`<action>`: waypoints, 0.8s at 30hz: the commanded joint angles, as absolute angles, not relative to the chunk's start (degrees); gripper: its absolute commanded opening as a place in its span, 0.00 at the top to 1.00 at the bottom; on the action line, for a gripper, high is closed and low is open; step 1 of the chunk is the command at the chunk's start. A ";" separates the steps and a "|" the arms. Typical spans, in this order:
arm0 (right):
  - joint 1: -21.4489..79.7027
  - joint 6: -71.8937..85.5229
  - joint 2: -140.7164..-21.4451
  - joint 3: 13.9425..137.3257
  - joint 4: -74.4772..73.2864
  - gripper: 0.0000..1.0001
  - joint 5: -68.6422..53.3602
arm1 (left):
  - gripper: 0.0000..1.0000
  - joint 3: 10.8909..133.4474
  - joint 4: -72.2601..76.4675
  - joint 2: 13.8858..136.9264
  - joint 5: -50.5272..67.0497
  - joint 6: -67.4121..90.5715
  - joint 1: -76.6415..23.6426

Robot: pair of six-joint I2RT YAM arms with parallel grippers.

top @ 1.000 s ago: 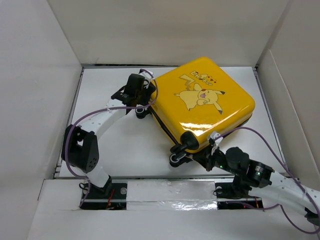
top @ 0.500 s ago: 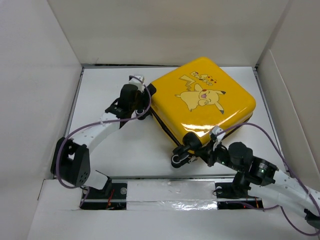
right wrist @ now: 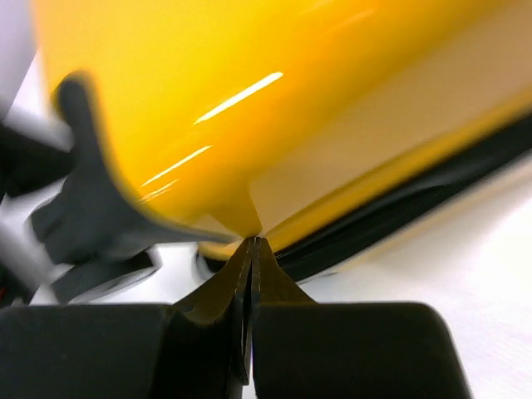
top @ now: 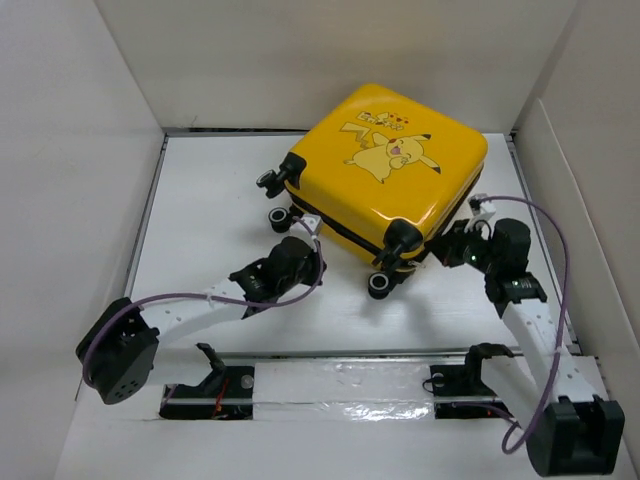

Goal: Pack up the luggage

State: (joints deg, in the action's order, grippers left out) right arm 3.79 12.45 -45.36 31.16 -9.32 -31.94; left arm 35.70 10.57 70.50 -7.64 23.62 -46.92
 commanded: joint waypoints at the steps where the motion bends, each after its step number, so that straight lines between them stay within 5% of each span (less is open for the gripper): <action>1: -2.27 14.06 -49.03 35.85 8.43 1.00 -40.60 | 1.00 35.25 14.93 68.47 -11.42 27.68 -52.02; 8: -3.60 12.57 -43.01 38.42 -1.30 0.96 -31.82 | 1.00 33.40 15.73 60.39 -18.19 31.81 -49.85; 10: -3.60 12.13 -40.70 36.39 -3.16 0.82 -33.21 | 0.87 33.05 18.01 57.58 -17.50 34.27 -45.56; 12: -2.38 11.17 -39.20 34.99 -4.83 0.66 -35.84 | 0.61 33.40 19.33 56.17 -15.04 35.33 -43.25; 16: -0.89 8.70 -34.21 34.46 -12.39 0.62 -35.59 | 0.36 40.40 10.95 55.63 -20.37 35.77 -39.91; 17: -0.18 9.57 -32.45 33.24 -13.78 0.62 -35.07 | 0.30 41.73 8.72 55.63 -21.96 35.68 -37.81; 18: -0.18 10.71 -28.43 32.18 -13.54 0.76 -35.68 | 0.22 42.97 7.05 56.24 -20.84 34.90 -36.05; 21: 2.63 14.41 -24.27 27.34 -11.95 0.96 -36.04 | 0.15 48.94 0.10 58.87 -13.66 31.22 -29.72; 24: 3.77 14.33 -22.41 25.40 -12.22 1.00 -35.16 | 0.14 55.35 -7.01 63.69 -11.70 26.03 -27.78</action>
State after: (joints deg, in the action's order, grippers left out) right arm 2.70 13.13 -23.07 26.63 -11.77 -34.96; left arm 50.19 0.73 60.40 -15.42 31.40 -28.86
